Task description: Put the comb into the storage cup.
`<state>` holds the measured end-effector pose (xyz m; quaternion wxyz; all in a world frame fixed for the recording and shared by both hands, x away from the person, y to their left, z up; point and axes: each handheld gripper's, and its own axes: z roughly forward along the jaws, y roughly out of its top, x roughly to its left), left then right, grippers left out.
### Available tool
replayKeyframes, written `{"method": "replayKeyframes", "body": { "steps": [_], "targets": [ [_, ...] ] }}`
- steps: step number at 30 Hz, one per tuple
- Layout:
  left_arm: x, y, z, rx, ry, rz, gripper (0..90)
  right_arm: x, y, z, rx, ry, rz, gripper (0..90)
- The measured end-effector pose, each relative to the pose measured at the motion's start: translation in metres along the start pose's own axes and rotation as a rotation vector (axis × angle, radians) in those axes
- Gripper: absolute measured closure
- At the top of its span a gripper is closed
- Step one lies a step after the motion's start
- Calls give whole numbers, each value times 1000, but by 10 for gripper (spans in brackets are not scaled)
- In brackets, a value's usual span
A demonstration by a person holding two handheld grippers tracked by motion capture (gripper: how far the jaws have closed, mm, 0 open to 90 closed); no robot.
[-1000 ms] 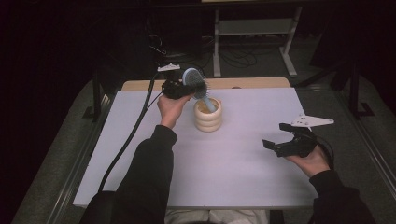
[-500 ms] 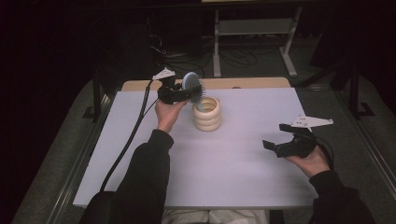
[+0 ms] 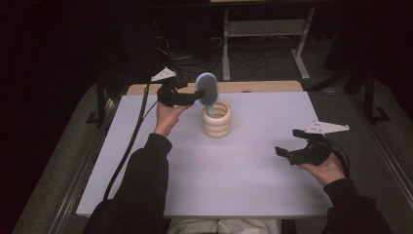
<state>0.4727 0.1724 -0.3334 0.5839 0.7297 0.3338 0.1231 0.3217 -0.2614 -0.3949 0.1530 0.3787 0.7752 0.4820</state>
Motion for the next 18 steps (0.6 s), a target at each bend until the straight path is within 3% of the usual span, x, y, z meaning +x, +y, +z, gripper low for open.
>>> {"method": "replayKeyframes", "body": {
  "steps": [5,18],
  "targets": [
    [1,-3,-7,5,-14,23,0,0,0,0,2,-1,-2,0],
    [9,-7,-29,-2,-34,34,0,0,-1,0,9,-5,-4,0]
  ]
}}
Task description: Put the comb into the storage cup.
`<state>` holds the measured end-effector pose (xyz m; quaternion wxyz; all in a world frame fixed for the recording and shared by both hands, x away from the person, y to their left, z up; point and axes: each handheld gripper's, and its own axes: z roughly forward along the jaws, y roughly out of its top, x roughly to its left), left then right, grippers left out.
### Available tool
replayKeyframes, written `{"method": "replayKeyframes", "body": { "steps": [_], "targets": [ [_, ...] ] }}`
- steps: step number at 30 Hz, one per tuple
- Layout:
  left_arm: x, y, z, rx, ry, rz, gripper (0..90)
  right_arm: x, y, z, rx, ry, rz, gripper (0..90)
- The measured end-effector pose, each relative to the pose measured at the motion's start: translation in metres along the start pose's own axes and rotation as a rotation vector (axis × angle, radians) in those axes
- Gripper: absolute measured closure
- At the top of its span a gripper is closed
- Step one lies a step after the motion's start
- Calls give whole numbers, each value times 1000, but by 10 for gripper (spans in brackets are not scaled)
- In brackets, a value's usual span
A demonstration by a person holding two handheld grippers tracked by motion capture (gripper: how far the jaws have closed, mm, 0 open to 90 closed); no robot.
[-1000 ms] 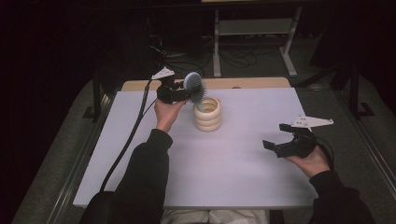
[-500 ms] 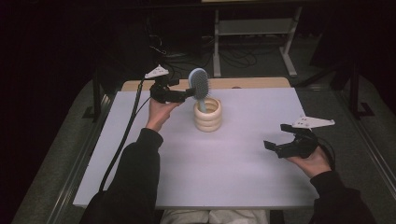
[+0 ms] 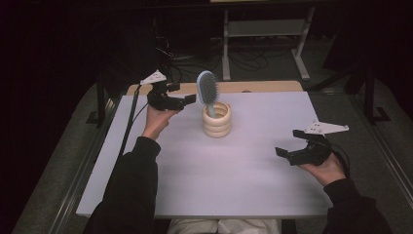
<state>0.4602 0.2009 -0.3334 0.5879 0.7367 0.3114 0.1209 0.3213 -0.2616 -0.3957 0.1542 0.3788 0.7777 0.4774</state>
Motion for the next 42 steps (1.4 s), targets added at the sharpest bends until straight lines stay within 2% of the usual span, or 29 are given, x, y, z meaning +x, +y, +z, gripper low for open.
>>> {"method": "replayKeyframes", "body": {
  "steps": [3,7,13,26,34,42],
  "targets": [
    [0,-5,-5,10,-1,16,0,0,0,1,1,-2,-5,0],
    [2,-7,-9,8,3,12,0,0,0,1,1,-3,-5,0],
    [2,-9,-19,19,17,28,0,0,-1,1,4,-5,-5,0],
    [5,-19,-47,-6,36,34,0,1,-1,1,7,-9,-7,0],
    [4,-30,-63,-22,44,18,0,1,-1,1,8,-10,-7,0],
    [1,-40,-82,-15,69,41,0,2,-2,1,10,-10,-8,0]
  ]
}}
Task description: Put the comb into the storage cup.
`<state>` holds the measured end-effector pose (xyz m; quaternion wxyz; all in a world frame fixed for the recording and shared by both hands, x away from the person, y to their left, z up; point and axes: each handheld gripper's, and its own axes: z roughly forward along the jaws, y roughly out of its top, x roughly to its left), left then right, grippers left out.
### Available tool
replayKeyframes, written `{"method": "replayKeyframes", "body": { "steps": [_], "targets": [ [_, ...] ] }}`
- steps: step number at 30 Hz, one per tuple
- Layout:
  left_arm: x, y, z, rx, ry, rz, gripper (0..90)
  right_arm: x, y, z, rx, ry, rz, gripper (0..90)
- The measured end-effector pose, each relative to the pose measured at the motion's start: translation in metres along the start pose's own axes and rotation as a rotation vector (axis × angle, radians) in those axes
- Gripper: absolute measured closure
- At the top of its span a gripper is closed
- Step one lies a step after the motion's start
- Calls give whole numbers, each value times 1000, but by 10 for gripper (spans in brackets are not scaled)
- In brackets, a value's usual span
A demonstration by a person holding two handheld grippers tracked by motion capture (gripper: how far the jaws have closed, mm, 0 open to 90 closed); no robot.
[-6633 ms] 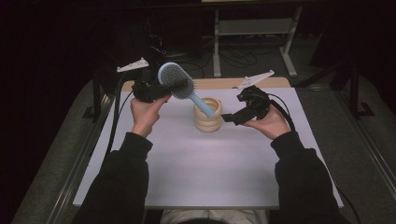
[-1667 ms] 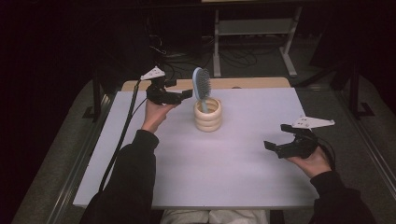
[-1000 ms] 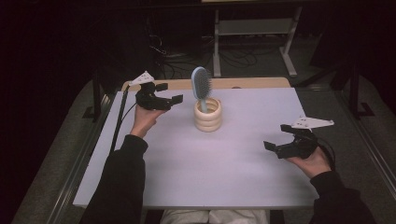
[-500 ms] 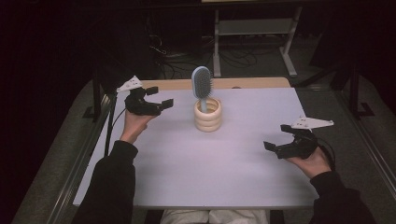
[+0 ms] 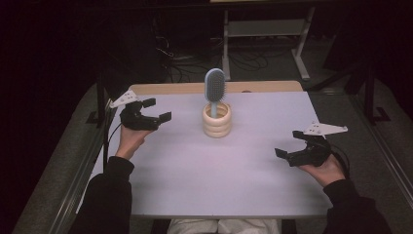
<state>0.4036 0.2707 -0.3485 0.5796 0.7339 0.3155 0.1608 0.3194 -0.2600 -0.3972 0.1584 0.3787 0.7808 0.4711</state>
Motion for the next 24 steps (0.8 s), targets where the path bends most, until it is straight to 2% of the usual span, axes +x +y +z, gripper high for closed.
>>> {"method": "replayKeyframes", "body": {
  "steps": [4,9,24],
  "targets": [
    [0,-6,-9,-19,-1,-14,0,0,0,0,1,-2,0,0],
    [0,-13,-17,-2,6,-12,0,1,0,1,6,-2,-5,0],
    [6,-31,-43,-17,30,-40,0,2,-1,1,10,-3,-9,0]
  ]
}}
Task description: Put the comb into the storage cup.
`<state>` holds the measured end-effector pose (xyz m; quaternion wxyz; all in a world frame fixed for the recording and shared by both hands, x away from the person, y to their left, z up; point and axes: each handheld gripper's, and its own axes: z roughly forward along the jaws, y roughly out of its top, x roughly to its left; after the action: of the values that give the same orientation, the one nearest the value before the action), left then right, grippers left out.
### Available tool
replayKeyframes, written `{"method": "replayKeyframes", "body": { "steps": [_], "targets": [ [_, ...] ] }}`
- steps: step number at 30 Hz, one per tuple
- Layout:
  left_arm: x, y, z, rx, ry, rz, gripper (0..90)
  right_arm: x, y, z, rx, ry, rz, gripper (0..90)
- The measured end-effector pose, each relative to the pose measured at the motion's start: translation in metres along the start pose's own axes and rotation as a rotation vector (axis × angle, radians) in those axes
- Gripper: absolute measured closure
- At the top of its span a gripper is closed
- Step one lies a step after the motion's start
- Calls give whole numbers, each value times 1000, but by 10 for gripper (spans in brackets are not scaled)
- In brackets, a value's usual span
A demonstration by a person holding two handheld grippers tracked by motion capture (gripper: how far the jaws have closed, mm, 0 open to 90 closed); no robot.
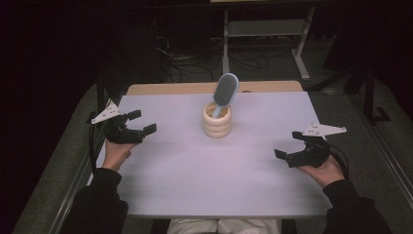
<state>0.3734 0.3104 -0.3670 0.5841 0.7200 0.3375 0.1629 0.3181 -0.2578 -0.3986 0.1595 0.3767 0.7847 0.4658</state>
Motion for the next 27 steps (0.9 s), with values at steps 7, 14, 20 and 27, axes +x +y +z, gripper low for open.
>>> {"method": "replayKeyframes", "body": {
  "steps": [7,14,20,27],
  "targets": [
    [4,-12,-13,-14,13,-20,0,0,-1,0,3,0,0,0],
    [7,-22,-28,-30,35,-27,0,1,-2,1,8,-1,2,0],
    [3,-36,-40,-27,80,1,0,1,-2,0,6,-1,5,0],
    [-2,-46,-54,-17,74,3,0,1,-6,0,13,-1,9,0]
  ]
}}
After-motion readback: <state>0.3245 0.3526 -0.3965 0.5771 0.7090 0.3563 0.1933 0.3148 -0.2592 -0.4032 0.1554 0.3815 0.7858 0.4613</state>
